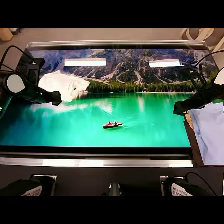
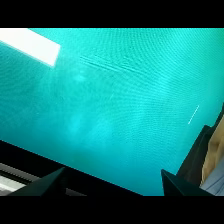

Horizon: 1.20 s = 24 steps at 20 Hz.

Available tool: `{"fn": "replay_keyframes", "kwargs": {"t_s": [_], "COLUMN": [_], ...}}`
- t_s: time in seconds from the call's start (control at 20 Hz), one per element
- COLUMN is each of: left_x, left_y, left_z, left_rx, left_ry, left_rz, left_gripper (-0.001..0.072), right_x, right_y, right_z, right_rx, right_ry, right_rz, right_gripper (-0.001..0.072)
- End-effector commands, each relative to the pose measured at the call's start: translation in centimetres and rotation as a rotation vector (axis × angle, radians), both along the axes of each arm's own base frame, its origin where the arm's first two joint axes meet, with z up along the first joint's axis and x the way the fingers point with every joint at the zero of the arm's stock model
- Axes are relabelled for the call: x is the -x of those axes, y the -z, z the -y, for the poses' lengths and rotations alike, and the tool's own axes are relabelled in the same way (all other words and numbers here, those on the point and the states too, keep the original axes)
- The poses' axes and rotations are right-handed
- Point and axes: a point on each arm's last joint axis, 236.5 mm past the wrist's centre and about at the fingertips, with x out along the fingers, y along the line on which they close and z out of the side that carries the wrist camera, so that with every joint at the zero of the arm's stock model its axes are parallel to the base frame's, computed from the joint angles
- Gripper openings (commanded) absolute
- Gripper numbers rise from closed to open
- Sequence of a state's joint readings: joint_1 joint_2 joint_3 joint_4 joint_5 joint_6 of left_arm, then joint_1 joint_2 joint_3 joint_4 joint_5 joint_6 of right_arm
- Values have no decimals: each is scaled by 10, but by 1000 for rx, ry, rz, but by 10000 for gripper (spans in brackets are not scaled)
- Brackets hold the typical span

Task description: Fold the shirts.

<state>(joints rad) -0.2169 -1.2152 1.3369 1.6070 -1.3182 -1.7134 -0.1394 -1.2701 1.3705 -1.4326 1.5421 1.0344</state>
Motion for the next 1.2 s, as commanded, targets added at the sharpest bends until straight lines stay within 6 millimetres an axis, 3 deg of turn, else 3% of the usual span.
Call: {"fn": "replay_keyframes", "kwargs": {"t_s": [0.0,0.2,0.35,0.45,0.55,0.65,0.75,0.95,1.15], "left_x": [0,-38,-67,-93,-115,-124,-124,-136,-166], "left_y": [0,-16,-37,-43,-20,25,69,127,156], "left_z": [0,11,28,11,-29,-82,-114,-121,-114], "left_rx": [0,46,131,198,245,329,469,543,546], "left_ry": [1,7,6,-140,-323,-575,-812,-900,-890], "left_rz": [1,171,315,383,323,181,50,-34,43], "left_gripper": [612,613,622,682,684,682,681,681,681], "right_x": [0,-4,-31,-48,-54,-55,-54,-56,-61], "right_y": [0,-1,-6,-12,-14,-14,-14,-16,-18], "right_z": [0,0,5,8,7,6,5,-3,-4], "right_rx": [0,1,17,27,21,14,13,-24,-30], "right_ry": [0,3,20,30,34,35,34,35,38], "right_rz": [0,18,135,209,235,241,236,245,264], "right_gripper": [615,615,616,616,616,616,615,614,615]}}
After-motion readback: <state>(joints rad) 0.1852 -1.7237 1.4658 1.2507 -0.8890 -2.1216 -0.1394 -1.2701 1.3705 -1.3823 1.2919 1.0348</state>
